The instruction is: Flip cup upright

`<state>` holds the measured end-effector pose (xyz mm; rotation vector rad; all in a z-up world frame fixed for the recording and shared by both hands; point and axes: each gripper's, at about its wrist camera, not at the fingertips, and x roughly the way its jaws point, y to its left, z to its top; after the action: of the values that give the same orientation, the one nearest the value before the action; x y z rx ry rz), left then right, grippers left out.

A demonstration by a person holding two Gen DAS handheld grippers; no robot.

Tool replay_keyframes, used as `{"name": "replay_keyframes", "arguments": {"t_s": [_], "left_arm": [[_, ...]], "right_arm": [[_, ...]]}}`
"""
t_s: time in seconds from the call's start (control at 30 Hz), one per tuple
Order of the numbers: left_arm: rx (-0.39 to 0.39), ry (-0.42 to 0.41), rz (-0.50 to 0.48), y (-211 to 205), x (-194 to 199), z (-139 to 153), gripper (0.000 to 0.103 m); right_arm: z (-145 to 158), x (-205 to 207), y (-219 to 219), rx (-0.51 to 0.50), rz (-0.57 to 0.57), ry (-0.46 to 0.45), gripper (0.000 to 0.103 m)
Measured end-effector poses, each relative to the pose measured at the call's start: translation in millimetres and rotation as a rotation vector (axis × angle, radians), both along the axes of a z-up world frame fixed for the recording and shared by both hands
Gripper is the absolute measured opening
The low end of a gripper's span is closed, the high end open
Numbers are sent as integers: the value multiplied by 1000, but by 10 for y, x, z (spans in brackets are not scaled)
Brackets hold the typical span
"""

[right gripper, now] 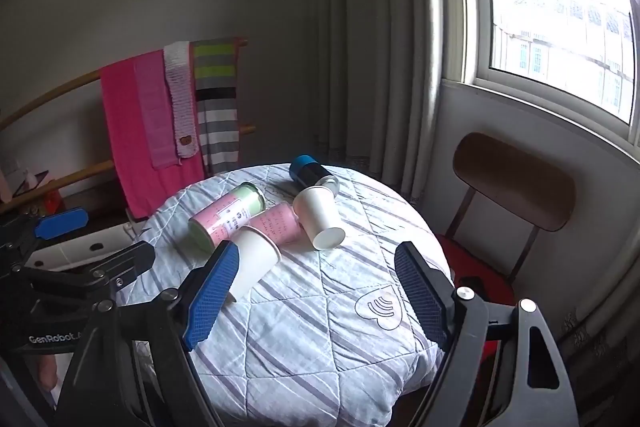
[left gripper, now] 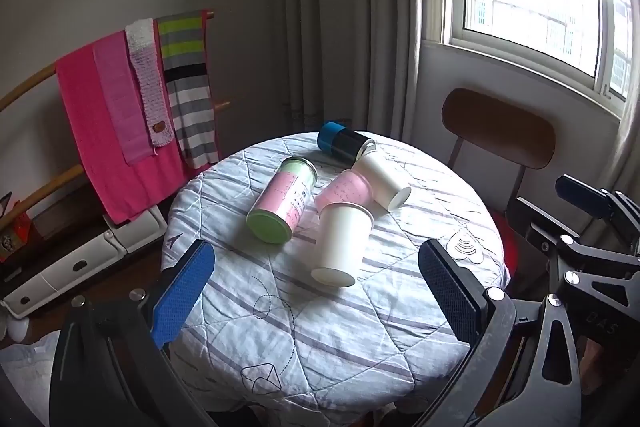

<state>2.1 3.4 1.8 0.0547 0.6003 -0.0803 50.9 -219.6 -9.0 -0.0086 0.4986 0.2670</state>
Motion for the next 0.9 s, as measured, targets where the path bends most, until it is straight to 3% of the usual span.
{"name": "replay_keyframes", "arguments": {"t_s": [0.3,0.9], "left_arm": [[14,-16,-51,36,8,39,103],[-6,-2,-31,256,84,9,103]], "right_arm": [[2,-20,52,53,-89,5,81],[-48,16,202,46,-86,26,81]]}}
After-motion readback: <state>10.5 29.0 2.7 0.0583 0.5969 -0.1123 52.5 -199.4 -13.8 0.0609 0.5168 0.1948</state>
